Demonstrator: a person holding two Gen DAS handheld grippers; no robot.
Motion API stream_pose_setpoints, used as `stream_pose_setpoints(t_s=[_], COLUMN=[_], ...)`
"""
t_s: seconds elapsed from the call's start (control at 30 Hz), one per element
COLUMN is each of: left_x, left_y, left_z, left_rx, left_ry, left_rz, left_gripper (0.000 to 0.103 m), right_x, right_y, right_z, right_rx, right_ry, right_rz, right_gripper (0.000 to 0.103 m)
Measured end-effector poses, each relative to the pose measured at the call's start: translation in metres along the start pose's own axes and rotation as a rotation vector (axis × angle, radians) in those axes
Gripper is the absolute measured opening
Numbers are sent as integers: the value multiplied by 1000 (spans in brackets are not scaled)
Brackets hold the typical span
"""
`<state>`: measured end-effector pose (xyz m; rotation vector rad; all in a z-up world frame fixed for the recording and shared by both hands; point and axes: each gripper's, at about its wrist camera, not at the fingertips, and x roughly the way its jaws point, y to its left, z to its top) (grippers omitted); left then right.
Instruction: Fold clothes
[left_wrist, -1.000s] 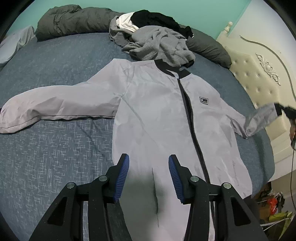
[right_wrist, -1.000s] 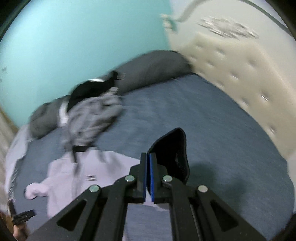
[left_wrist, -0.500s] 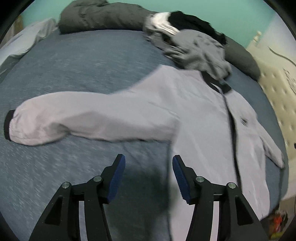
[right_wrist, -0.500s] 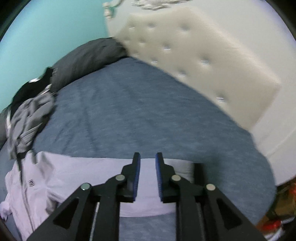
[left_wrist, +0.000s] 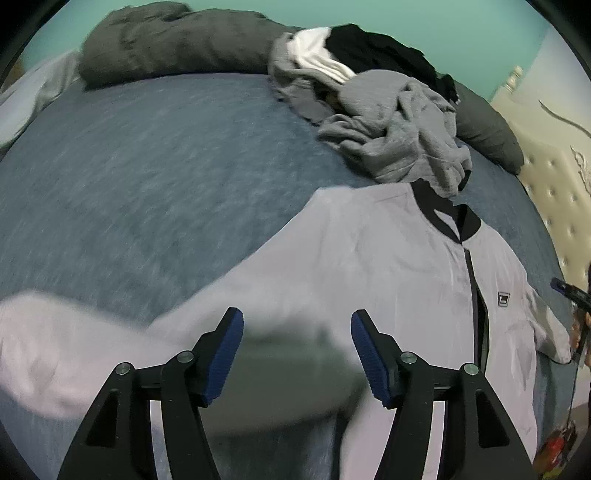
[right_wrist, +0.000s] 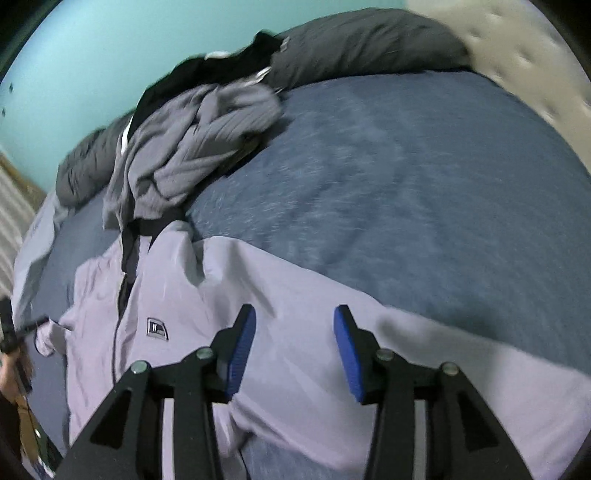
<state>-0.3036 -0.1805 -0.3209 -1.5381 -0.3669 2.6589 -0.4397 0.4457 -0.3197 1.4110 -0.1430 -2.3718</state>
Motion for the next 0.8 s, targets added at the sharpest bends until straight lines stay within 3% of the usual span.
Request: stream_pose_setpoints(t_s=[0.3, 0.5, 0.53, 0.63, 0.67, 0.73, 0.8], left_x=[64, 101, 106, 118, 120, 125, 126], left_y=[-14, -12, -12, -14, -16, -21, -27], left_z=[61, 79, 81, 83, 83, 81, 79], left_rx=[76, 107, 110, 126, 133, 154, 177], left_ry=[22, 65, 70, 77, 81, 86, 82], left_rz=[19, 34, 29, 11, 5, -1, 3], left_gripper=[66, 66, 66, 66, 61, 40, 20], right_x=[92, 132, 136, 147, 151, 153, 144], right_y=[60, 80, 83, 89, 91, 93, 87], right_z=[53, 65, 65, 65, 65, 66, 70], right_rx=[-168, -263, -277, -320, -334, -350, -312], right_ry=[74, 130, 137, 160, 167, 154, 94], right_rz=[25, 15, 13, 6, 3, -12, -33], right_gripper=[45, 45, 43, 22, 13, 5, 3])
